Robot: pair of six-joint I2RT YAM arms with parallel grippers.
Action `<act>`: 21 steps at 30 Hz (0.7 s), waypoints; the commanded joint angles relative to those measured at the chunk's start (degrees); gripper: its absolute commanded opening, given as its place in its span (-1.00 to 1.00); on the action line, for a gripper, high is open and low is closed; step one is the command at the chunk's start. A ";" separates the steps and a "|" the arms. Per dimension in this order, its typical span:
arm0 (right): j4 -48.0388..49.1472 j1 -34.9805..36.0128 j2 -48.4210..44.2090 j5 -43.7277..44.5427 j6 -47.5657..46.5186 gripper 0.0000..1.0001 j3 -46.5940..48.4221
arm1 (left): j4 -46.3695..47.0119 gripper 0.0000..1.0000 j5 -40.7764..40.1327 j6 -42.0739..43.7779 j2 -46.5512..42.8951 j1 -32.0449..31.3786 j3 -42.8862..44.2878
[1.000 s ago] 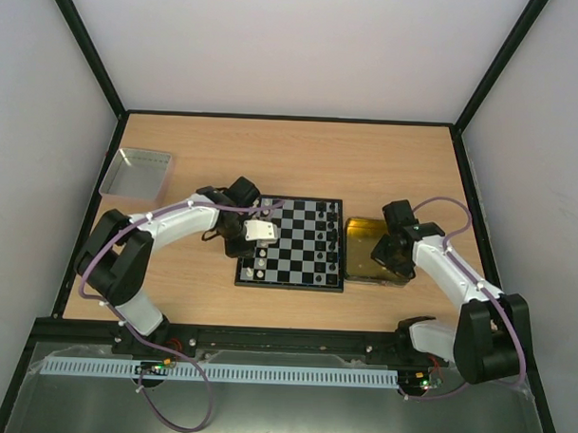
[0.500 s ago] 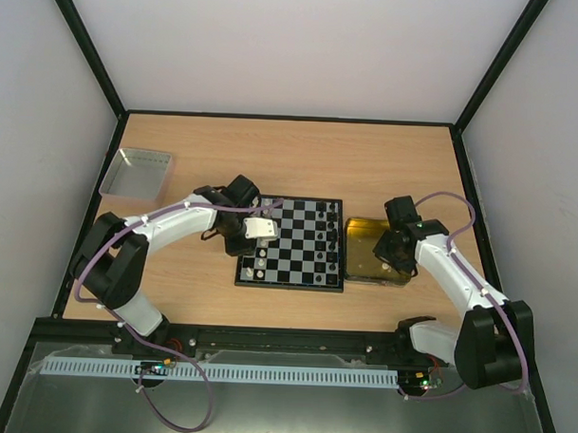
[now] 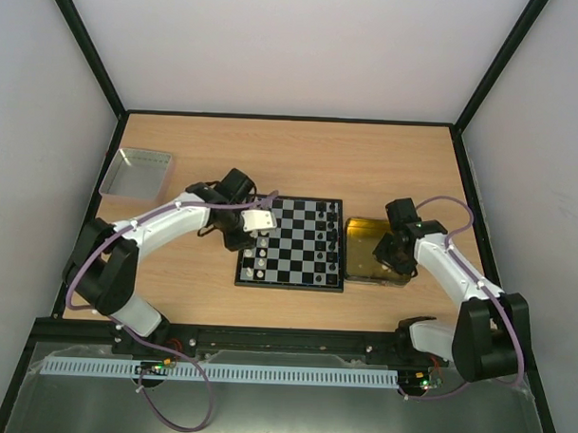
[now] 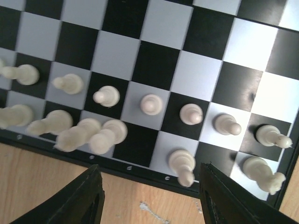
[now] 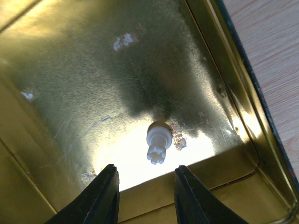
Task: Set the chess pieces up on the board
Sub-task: Pick up the chess piece from the storage box.
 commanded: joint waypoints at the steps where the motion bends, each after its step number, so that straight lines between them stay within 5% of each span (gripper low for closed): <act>1: 1.99 -1.99 1.80 -1.75 -0.94 -0.37 -2.39 | 0.57 0.16 1.62 -1.23 -2.52 2.67 1.99; 11: 4.89 -3.45 4.14 -2.05 -0.95 -0.43 -2.85 | 4.03 0.18 7.52 -4.03 -7.69 8.67 -0.16; 13: 5.38 -3.57 4.58 -1.98 -0.90 -0.52 -2.85 | 4.49 0.18 8.18 -4.54 -8.34 9.05 -1.03; 15: 5.76 -3.66 5.17 -1.72 -0.95 -0.88 -2.85 | 5.21 0.19 8.46 -4.73 -9.48 9.64 -2.47; 21: 5.42 -3.67 4.71 -1.30 -1.02 -0.96 -2.93 | 5.46 0.19 10.40 -4.53 -11.90 12.71 -4.11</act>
